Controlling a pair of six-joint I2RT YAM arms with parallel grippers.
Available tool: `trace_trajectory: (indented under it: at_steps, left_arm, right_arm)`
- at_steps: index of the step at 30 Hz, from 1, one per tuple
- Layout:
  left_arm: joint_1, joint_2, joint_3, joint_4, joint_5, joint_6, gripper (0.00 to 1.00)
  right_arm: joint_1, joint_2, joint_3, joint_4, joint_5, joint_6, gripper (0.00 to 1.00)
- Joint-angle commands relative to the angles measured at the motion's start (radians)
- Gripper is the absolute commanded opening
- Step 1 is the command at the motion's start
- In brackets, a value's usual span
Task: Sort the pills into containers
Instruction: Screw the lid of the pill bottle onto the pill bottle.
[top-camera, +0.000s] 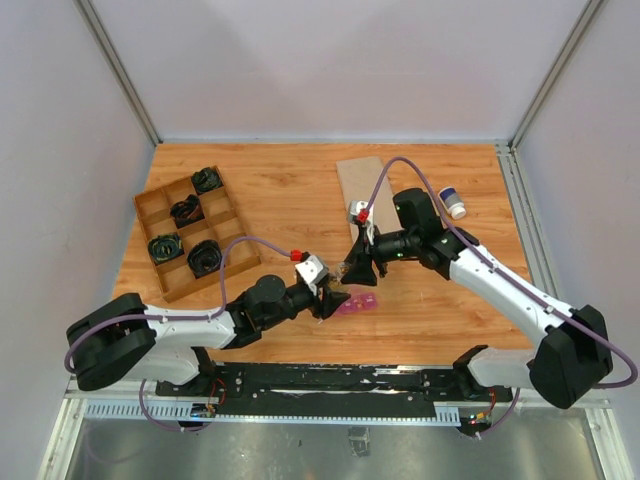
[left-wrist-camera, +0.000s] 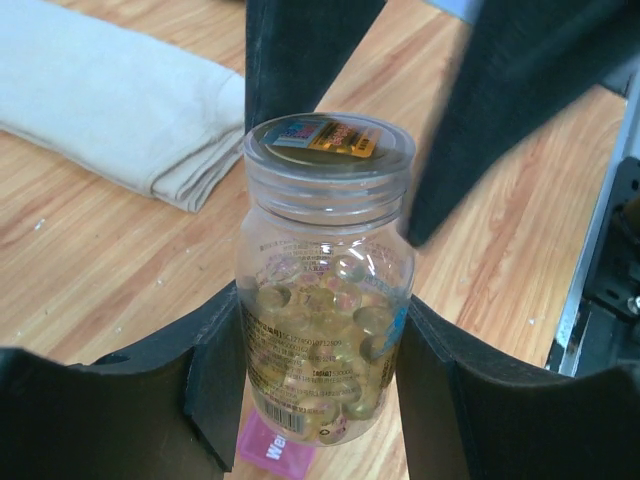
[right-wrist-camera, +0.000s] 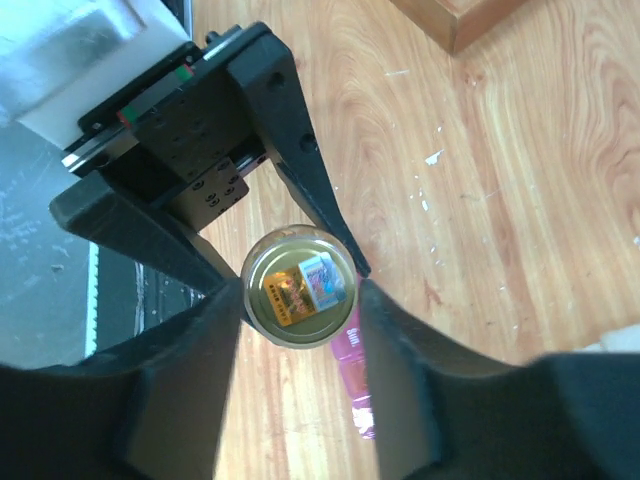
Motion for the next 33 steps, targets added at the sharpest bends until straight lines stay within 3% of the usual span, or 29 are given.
trace_trajectory:
  at_steps: [1,3,5,12,15,18,20,21,27,33]
  left_arm:
    - [-0.014,-0.002,0.023,0.198,-0.051,-0.003,0.00]
    - [-0.013,-0.007,-0.006,0.201,0.010,0.009,0.00]
    - [-0.015,-0.010,-0.036,0.199,0.057,0.003,0.00]
    - [-0.015,-0.049,-0.112,0.237,0.292,-0.035,0.00]
    - [-0.014,-0.072,-0.122,0.255,0.420,-0.051,0.00]
    - [-0.014,-0.089,-0.123,0.258,0.499,-0.063,0.00]
    - [-0.014,-0.092,-0.124,0.258,0.532,-0.069,0.00]
    - [-0.014,-0.091,-0.125,0.259,0.541,-0.072,0.00]
    - [-0.015,-0.056,-0.117,0.268,0.564,-0.081,0.00]
    - [-0.015,0.003,-0.081,0.270,0.584,-0.081,0.00]
  right_arm:
    - [0.016,-0.022,-0.011,0.004,0.008,0.072,0.65]
    - [-0.001,-0.058,0.004,-0.034,-0.061,0.011,0.87]
    - [-0.026,-0.099,0.014,-0.073,-0.101,-0.065,1.00]
    - [-0.132,-0.189,0.032,-0.204,-0.249,-0.293,0.99]
    - [-0.139,-0.197,0.020,-0.292,-0.414,-0.441,0.99]
    - [-0.137,-0.188,-0.003,-0.564,-0.602,-0.850,0.99]
    - [-0.131,-0.170,0.001,-0.778,-0.621,-1.175,0.99]
    - [-0.126,-0.159,0.007,-0.806,-0.610,-1.223,0.99]
    - [-0.097,-0.113,0.018,-0.795,-0.572,-1.213,0.99]
    - [-0.029,-0.084,0.009,-0.690,-0.529,-1.090,0.91]
